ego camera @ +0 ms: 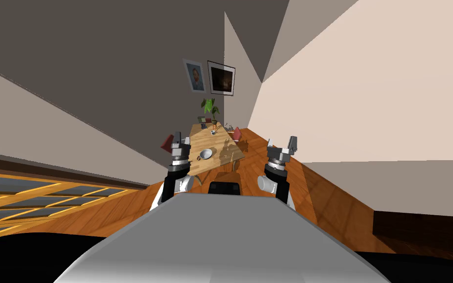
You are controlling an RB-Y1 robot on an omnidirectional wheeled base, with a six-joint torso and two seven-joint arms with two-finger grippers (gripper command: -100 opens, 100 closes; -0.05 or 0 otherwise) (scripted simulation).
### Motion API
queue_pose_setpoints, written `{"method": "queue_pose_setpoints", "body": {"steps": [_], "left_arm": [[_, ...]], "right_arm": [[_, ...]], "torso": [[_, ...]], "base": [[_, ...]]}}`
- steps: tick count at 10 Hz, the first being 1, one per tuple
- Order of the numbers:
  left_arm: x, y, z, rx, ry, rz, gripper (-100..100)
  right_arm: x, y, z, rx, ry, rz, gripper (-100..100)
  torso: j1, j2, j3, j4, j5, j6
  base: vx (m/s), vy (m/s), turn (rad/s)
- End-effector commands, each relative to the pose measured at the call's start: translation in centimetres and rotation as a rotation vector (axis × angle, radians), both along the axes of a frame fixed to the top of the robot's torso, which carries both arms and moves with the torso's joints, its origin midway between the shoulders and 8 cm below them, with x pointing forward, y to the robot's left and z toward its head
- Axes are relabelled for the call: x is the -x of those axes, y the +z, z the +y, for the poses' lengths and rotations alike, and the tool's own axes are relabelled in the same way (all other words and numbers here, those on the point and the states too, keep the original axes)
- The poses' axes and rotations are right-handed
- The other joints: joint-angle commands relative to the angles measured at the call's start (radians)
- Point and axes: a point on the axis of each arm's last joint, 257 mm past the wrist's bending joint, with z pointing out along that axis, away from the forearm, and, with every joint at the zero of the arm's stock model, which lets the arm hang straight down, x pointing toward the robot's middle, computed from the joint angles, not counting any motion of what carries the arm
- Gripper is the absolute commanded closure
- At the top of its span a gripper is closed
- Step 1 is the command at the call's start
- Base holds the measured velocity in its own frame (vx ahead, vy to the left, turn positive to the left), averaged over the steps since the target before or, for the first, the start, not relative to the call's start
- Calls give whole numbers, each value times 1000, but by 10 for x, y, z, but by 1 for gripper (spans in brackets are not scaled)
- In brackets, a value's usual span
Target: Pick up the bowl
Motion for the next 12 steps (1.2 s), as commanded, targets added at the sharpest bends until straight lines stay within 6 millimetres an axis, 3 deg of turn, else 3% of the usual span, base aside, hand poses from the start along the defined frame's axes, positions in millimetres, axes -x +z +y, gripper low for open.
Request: {"method": "queue_pose_setpoints", "body": {"steps": [1, 9, 12], "left_arm": [[-10, -8, -2, -26, -22, 36, -100], [-66, -55, 12, -45, -55, 241, -100], [-79, -70, 18, -36, -50, 301, -100]], "right_arm": [[0, 0, 0, 0, 0, 0, 0], [0, 0, 0, 0, 0, 0, 0], [0, 0, 0, 0, 0, 0, 0]], "torso": [[0, 0, 0, 0, 0, 0], [1, 5, 3, 1, 0, 0], [1, 5, 3, 1, 0, 0]], "base": [[-43, 9, -35], [-94, 10, -43], [-71, 7, -28]]}}
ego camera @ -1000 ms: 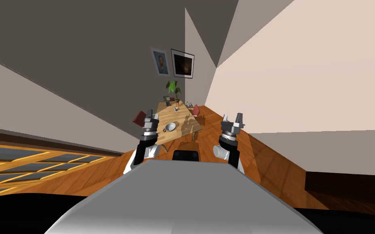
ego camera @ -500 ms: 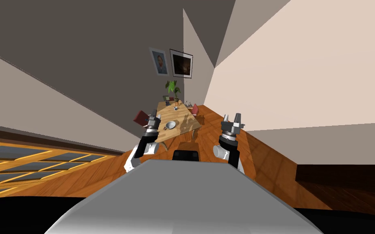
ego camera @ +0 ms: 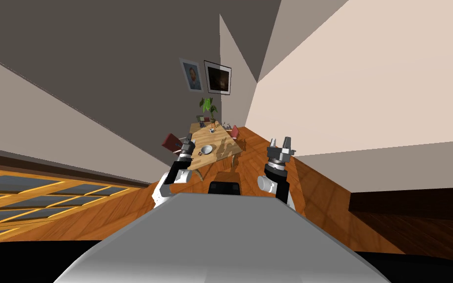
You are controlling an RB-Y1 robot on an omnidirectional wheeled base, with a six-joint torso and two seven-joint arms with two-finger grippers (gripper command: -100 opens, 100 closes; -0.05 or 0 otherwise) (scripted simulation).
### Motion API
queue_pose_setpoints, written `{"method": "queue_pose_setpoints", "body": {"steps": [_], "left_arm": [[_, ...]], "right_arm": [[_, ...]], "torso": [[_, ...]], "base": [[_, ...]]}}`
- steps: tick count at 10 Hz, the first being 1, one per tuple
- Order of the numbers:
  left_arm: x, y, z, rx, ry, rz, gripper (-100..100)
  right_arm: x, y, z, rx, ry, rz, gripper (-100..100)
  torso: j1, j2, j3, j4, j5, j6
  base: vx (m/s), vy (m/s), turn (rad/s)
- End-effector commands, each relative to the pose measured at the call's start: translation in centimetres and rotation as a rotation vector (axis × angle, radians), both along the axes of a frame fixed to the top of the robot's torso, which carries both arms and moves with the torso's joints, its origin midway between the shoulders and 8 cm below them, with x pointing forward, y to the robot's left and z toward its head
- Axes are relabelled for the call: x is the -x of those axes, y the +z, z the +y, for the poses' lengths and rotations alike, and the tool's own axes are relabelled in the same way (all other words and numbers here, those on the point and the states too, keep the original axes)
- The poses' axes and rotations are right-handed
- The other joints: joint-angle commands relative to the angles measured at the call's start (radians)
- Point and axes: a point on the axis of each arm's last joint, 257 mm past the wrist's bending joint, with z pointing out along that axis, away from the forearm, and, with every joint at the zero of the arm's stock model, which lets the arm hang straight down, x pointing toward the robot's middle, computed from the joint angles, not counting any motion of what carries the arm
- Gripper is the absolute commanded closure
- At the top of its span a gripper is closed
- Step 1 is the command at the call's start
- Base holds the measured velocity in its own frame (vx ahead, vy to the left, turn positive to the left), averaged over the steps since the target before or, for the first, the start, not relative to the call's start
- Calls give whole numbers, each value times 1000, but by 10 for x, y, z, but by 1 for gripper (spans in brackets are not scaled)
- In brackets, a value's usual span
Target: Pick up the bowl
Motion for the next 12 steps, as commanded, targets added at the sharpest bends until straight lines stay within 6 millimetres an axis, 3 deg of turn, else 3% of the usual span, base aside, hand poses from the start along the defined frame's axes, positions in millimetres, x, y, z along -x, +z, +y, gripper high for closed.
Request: {"method": "queue_pose_setpoints", "body": {"steps": [1, 12], "left_arm": [[-11, -8, 5, 6, 5, 39, -100], [-60, -72, 43, 54, 67, 298, -100]], "right_arm": [[0, 0, 0, 0, 0, 0, 0], [0, 0, 0, 0, 0, 0, 0]], "torso": [[0, 0, 0, 0, 0, 0], [0, -1, 0, 0, 0, 0]], "base": [[-61, 2, -38], [-55, 3, -37]]}}
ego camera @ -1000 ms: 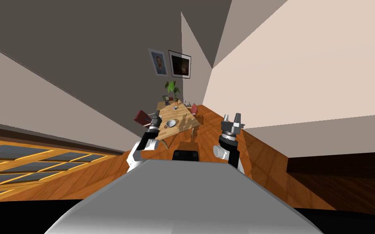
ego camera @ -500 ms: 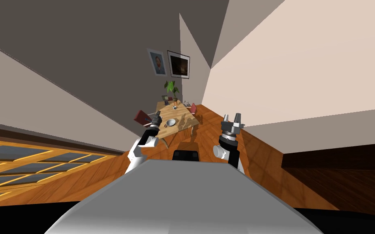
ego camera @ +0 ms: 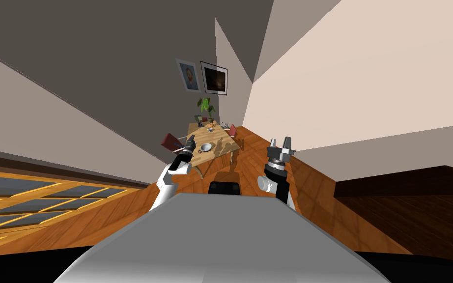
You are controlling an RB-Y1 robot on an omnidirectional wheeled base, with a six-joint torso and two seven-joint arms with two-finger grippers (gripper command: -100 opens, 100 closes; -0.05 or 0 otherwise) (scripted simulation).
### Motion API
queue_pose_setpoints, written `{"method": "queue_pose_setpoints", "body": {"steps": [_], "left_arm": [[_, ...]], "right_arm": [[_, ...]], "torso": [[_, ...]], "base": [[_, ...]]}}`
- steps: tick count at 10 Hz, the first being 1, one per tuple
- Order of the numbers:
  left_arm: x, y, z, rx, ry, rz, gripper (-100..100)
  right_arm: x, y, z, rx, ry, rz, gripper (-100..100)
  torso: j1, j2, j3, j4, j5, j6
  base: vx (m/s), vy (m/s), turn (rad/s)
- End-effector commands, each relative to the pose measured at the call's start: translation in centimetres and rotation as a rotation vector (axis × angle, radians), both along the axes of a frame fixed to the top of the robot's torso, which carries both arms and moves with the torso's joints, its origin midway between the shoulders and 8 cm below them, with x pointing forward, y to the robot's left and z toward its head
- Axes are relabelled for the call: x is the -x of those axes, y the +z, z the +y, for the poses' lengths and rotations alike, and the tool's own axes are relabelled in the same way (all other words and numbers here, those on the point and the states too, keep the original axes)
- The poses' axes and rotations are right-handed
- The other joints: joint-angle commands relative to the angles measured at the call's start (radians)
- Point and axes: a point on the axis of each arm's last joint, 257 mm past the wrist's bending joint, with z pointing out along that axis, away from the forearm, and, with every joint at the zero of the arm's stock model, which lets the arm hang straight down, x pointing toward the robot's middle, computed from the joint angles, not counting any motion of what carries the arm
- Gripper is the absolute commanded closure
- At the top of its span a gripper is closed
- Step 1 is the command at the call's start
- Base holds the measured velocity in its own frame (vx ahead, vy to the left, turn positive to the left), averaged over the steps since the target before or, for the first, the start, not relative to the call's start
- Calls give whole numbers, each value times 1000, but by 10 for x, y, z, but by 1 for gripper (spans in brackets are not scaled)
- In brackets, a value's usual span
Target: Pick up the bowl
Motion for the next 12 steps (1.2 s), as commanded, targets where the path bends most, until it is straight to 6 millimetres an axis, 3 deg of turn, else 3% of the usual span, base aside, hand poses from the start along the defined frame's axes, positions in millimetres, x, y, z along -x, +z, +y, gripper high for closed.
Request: {"method": "queue_pose_setpoints", "body": {"steps": [1, 12], "left_arm": [[-9, -13, 8, 12, 17, 48, -100], [-31, -91, 57, 81, 123, 351, -100]], "right_arm": [[0, 0, 0, 0, 0, 0, 0], [0, 0, 0, 0, 0, 0, 0]], "torso": [[0, 0, 0, 0, 0, 0], [0, -3, -2, -1, 0, 0]], "base": [[-42, 0, -49], [-18, -5, -41]]}}
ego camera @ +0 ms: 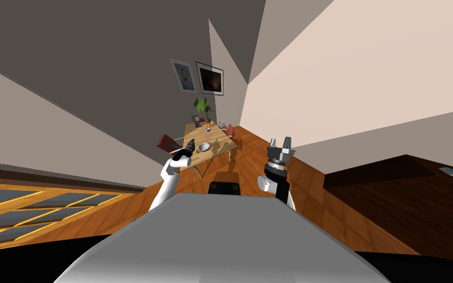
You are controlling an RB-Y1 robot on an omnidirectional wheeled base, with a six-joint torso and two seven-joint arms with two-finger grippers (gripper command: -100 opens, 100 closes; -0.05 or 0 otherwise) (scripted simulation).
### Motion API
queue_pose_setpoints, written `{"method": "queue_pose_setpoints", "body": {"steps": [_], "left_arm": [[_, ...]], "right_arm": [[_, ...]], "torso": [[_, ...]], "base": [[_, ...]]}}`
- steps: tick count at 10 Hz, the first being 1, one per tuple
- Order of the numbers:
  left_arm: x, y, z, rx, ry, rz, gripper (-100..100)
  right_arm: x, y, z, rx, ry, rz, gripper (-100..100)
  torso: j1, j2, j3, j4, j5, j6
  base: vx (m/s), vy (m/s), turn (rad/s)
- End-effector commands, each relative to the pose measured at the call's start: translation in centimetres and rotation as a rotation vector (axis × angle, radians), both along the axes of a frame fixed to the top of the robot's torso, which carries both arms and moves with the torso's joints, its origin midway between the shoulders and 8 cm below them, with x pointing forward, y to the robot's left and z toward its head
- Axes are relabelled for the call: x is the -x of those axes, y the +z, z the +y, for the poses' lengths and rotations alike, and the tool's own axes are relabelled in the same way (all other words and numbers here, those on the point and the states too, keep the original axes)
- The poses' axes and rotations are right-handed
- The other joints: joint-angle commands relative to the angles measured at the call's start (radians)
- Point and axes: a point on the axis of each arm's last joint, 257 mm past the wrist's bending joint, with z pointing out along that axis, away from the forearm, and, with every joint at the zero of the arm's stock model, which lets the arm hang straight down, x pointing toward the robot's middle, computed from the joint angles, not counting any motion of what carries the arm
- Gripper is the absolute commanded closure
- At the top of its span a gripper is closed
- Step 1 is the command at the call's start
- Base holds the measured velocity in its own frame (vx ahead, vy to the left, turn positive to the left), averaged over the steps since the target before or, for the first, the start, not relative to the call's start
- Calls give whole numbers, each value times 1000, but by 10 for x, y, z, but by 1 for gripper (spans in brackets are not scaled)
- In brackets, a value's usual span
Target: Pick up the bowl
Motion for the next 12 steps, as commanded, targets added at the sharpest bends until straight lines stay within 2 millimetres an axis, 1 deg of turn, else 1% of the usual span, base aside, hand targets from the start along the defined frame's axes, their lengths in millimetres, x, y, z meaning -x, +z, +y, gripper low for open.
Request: {"method": "queue_pose_setpoints", "body": {"steps": [1, 2, 3, 4, 5, 6, 7, 8, 9, 10, 11, 12], "left_arm": [[-1, -13, 11, 14, 23, 52, -100], [1, -20, 12, 19, 28, 78, -100], [-1, -28, 20, 28, 45, 109, -100], [1, -34, 21, 33, 50, 133, -100], [1, -43, 28, 44, 68, 167, -100], [4, -49, 29, 49, 72, 194, -100], [4, -58, 36, 60, 90, 228, -100], [7, -64, 37, 65, 94, 252, -100], [8, -73, 44, 76, 112, 287, -100], [11, -78, 44, 81, 115, 309, -100], [13, -87, 51, 92, 133, 346, -100], [16, -91, 51, 96, 136, 365, -100]], "right_arm": [[0, 0, 0, 0, 0, 0, 0], [0, 0, 0, 0, 0, 0, 0], [0, 0, 0, 0, 0, 0, 0], [0, 0, 0, 0, 0, 0, 0], [0, 0, 0, 0, 0, 0, 0], [0, 0, 0, 0, 0, 0, 0], [0, 0, 0, 0, 0, 0, 0], [0, 0, 0, 0, 0, 0, 0], [0, 0, 0, 0, 0, 0, 0], [0, 0, 0, 0, 0, 0, 0], [0, 0, 0, 0, 0, 0, 0], [0, 0, 0, 0, 0, 0, 0]], "torso": [[0, 0, 0, 0, 0, 0], [0, 0, 0, 0, 0, 0], [0, -1, 0, 0, 0, 0], [0, -1, -1, 0, 0, 0], [0, -1, 0, 0, 0, 0], [0, -2, -1, 0, 0, 0], [0, -2, -1, 0, 0, 0], [0, -2, -1, 0, 0, 0], [0, -2, -1, 0, 0, 0], [0, -3, -1, -1, 0, 0], [0, -2, -1, -1, 0, 0], [0, -3, -2, -1, 0, 0]], "base": [[11, -11, -48], [11, -7, -35], [17, -10, -61], [17, -5, -27], [28, -6, -55], [27, -5, -29], [39, -12, -54], [32, -13, -27], [44, -11, -51], [41, -8, -28], [46, -11, -52], [40, -6, -28]]}}
